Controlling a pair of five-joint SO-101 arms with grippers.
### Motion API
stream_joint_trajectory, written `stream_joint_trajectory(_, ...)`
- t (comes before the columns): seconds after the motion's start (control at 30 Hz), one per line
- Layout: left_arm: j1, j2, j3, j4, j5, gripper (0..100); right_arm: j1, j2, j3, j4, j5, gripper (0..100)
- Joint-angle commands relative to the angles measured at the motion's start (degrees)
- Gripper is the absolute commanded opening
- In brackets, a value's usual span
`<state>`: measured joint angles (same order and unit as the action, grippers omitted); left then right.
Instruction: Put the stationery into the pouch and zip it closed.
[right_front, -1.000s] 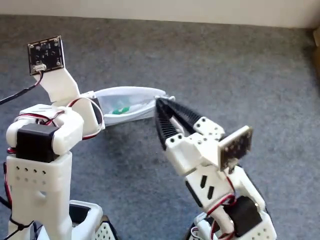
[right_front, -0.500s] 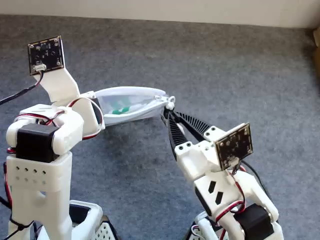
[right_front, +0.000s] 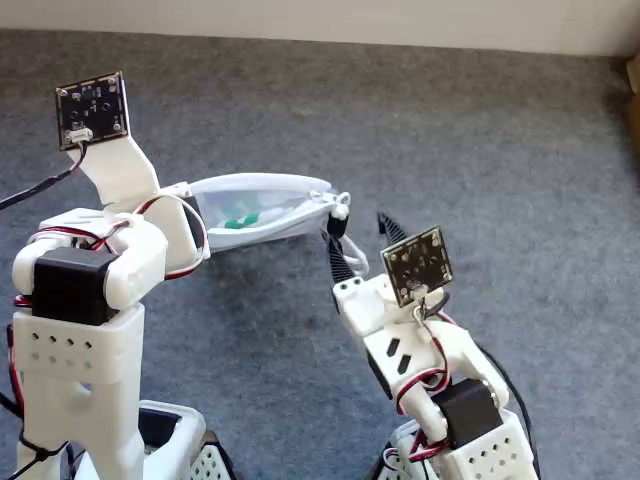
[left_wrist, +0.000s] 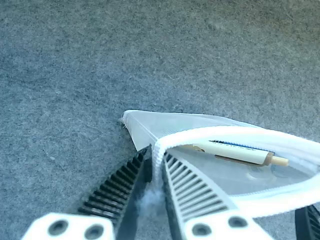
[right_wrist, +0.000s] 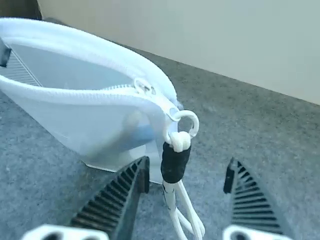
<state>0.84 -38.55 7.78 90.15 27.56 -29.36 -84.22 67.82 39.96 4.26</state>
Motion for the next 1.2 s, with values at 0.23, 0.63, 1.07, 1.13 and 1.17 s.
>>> stream_joint_trajectory(0.23, -0.57, 0.48, 0.48, -0.26, 0.44, 1, 0.48, 15.08, -2.15, -10.59, 0.62, 24.6)
stream_joint_trajectory(0.63, -0.57, 0.48, 2.07, -0.70, 0.35, 1, 3.65, 22.02, -5.32, -14.73, 0.62, 16.1)
stream_joint_trajectory(1.07, -0.75, 0.48, 2.07, -0.70, 0.35, 1, 5.05, 9.89, -5.14, -6.20, 4.66, 0.8)
stream_joint_trajectory(1.13, -0.75, 0.48, 2.07, -0.70, 0.35, 1, 5.05, 4.53, -4.62, -5.67, 4.75, 0.8)
stream_joint_trajectory(1.17, -0.66, 0.48, 2.07, -0.70, 0.35, 1, 5.05, 2.42, -4.00, -4.88, 4.84, 0.8)
